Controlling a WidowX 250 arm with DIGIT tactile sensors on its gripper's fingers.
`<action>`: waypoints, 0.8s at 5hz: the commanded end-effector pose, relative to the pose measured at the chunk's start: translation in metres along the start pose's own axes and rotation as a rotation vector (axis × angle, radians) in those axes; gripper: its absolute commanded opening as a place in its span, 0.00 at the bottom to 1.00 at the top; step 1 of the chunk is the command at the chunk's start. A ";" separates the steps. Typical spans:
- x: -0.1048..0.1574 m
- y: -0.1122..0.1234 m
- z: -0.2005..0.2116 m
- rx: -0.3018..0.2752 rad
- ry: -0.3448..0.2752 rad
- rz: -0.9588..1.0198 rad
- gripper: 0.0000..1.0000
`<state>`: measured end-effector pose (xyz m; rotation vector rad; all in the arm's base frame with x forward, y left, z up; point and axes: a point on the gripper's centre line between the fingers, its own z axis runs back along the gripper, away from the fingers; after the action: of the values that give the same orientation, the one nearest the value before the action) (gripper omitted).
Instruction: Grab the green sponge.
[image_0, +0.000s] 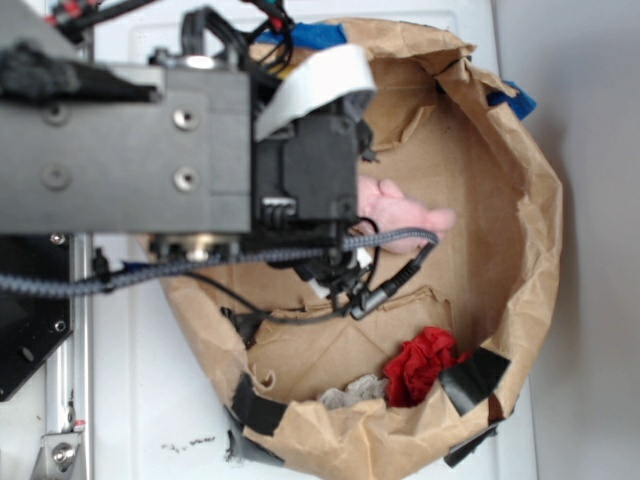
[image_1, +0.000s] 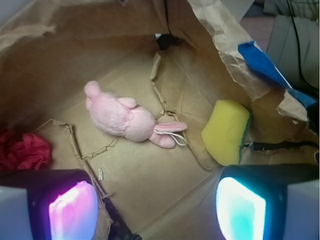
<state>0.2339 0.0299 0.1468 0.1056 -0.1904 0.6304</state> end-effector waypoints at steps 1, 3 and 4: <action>0.021 0.012 -0.010 -0.018 -0.005 0.090 1.00; 0.030 0.001 -0.042 0.013 0.010 0.104 1.00; 0.030 0.008 -0.042 0.068 0.008 0.118 1.00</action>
<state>0.2527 0.0510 0.0965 0.1704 -0.1083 0.7402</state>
